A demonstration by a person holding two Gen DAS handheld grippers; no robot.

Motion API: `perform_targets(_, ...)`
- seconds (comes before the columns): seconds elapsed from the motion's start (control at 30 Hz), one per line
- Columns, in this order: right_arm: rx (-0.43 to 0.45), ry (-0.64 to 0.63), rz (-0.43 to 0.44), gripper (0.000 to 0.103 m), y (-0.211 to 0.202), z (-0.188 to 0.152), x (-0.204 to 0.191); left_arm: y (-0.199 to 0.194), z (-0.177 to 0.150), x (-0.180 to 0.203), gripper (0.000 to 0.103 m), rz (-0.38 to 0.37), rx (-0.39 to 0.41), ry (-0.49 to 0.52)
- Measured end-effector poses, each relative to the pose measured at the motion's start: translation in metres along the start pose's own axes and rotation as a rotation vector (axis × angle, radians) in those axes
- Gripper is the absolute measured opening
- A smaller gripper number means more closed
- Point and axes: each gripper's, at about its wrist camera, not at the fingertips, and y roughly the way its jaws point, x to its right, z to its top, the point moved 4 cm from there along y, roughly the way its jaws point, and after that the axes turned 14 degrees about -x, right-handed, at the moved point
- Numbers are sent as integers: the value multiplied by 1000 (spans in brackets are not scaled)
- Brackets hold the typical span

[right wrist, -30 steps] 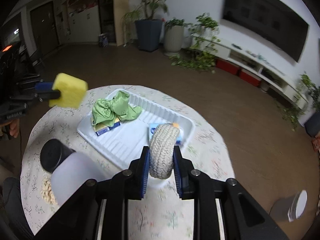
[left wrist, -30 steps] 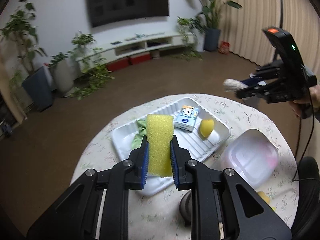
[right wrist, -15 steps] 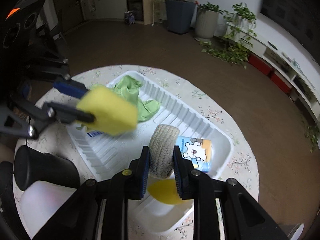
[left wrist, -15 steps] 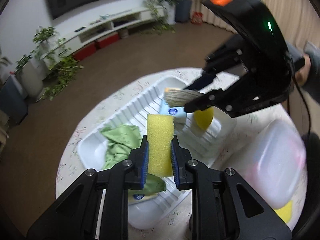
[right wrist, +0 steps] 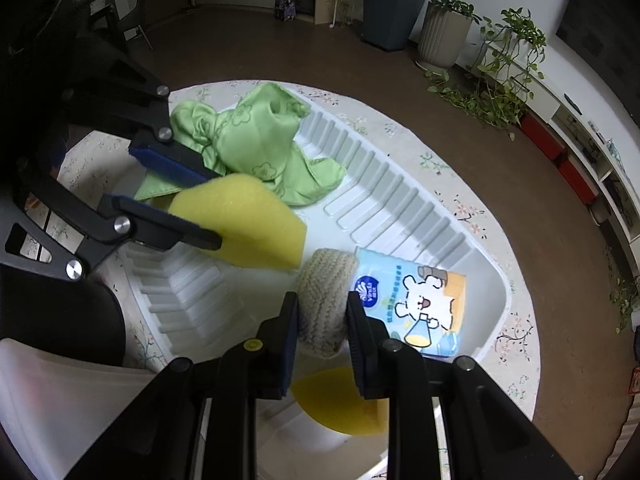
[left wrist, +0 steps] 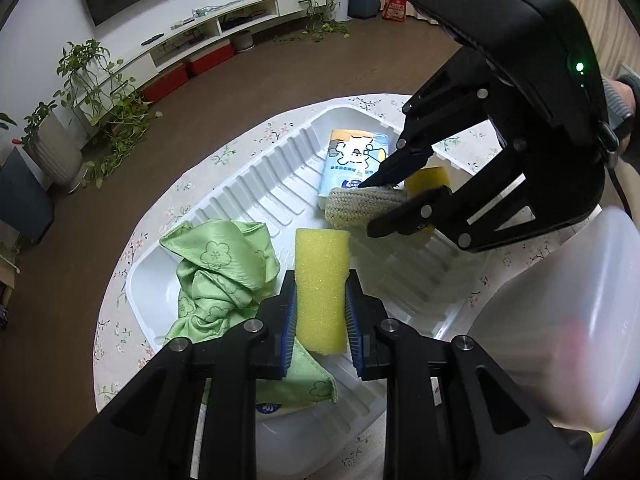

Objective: Organize soft objects
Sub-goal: 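Carry yellow sponge over white tray with left gripper while right carries knitted sock, then open left gripper dropping yellow sponge in tray while right releases knitted sock there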

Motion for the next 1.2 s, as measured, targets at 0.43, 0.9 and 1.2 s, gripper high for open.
perform_targets(0.43,25,43,-4,56,-6,-5,8,3,-4,-9,59,22,8,-34)
perform_targets(0.9,108,158,-21,57,-42,-38,30,-43,-24,-22,64,25,107,-98)
perform_targets(1.2,148,279,-36,57,-73,-89,51,-77,-71,-31,64,44,156,-219)
